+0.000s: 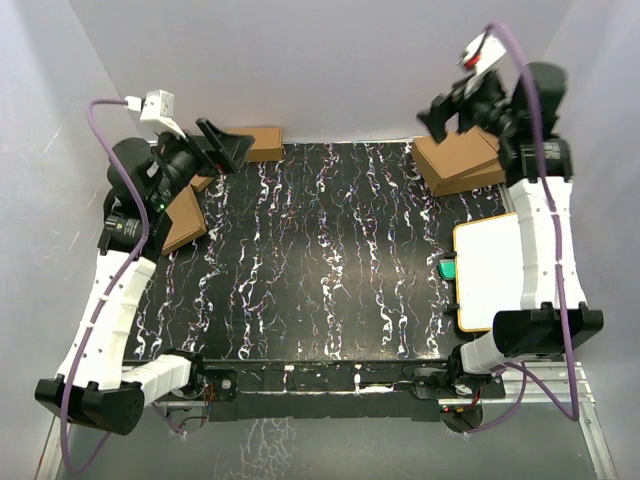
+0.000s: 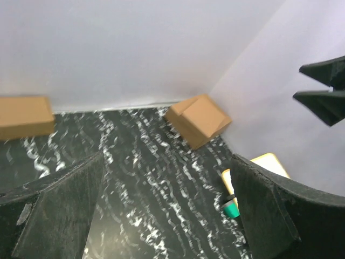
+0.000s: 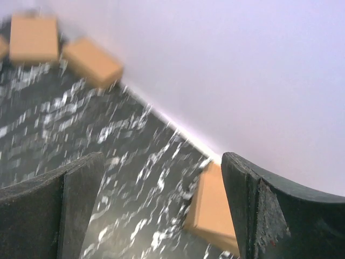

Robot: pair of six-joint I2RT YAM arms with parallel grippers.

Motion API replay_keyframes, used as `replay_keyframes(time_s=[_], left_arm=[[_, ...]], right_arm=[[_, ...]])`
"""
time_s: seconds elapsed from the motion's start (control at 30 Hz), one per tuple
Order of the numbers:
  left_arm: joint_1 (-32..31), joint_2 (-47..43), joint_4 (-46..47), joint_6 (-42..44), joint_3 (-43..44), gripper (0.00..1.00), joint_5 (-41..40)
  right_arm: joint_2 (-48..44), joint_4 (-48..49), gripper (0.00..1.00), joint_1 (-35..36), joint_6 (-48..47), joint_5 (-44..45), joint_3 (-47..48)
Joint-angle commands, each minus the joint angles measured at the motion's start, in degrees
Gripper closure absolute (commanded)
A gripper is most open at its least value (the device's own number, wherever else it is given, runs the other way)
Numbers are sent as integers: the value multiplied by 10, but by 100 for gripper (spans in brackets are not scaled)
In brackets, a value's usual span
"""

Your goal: Fold the paper box

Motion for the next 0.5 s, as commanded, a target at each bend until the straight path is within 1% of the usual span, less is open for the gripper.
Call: replay_keyframes(time_s=[0.0,0.07,0.1,0.2,0.27,0.37,0.47], left_arm=[[5,14,8,-41,95,3,90],[5,10,-7,-38,112,3,87],[5,8,-9,-36,117,3,84],[5,0,-18,-36,129,3,80],[5,0,-28,-33,140,3,79],[5,2,-38,-27,152,3,78],[5,3,-43,-22,153,3,76]], right_arm=[[-9,1,1,-17,165,15,120],[-13,13,0,-17,231,26,149],[-11,3,0,-17,243,24,170],[-15,-13,0,-18,232,-3,202],[-16,-16,0,-18,237,-6,209],[-18,-8,0,-18,289,18,212],[-20,-6,0,-18,314,34,215]])
